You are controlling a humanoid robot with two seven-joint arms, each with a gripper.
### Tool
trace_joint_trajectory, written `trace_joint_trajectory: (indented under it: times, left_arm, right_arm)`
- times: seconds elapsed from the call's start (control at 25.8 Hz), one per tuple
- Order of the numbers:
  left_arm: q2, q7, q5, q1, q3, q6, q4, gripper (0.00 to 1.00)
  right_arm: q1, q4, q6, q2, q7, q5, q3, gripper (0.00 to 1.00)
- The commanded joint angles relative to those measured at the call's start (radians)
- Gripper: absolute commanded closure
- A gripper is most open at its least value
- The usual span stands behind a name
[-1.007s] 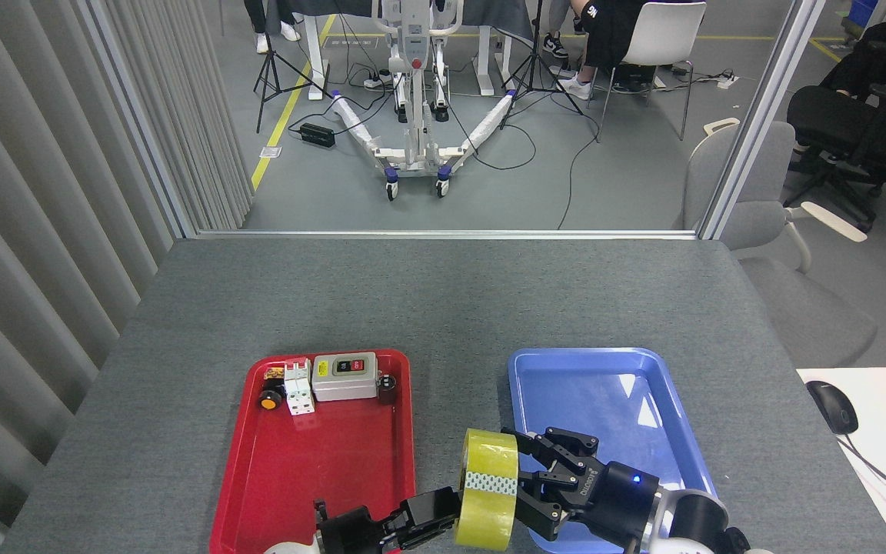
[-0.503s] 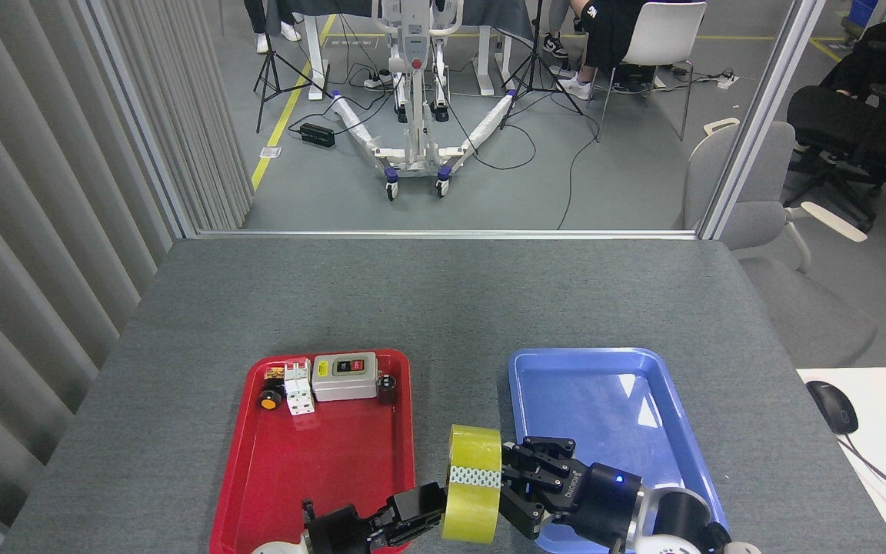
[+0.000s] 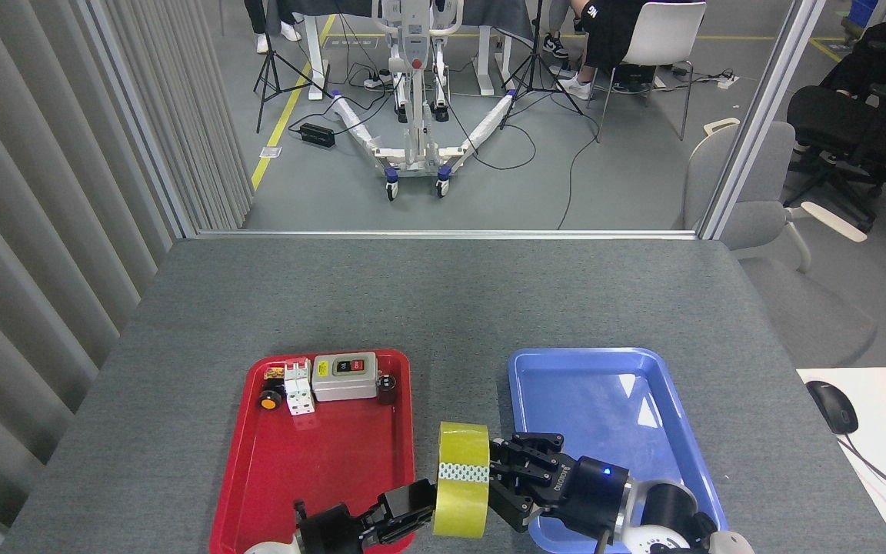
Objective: Place and move tape with both arms
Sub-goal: 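Open the left gripper, releasing the tape to the right gripper, and withdraw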
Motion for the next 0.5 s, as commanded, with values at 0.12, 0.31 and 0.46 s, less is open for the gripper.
trace_joint_trajectory:
  times: [0.12, 0.31, 0.46]
  left_arm:
    - [0.0, -0.009, 0.0, -0.002, 0.011, -0.046, 0.033, 1.0]
    - [0.0, -0.009, 0.0, -0.003, 0.012, -0.053, 0.034, 0.89]
    - [0.0, -0.036, 0.016, -0.005, 0.018, -0.092, 0.037, 0.02]
  right_arm:
    - [0.0, 0.0, -0.003, 0.004, -0.001, 0.0, 0.001, 0.75]
    - [0.001, 0.0, -0.003, 0.007, -0.001, 0.0, 0.001, 0.79]
    - [0.003, 0.0, -0.003, 0.012, -0.001, 0.001, 0.001, 0.82]
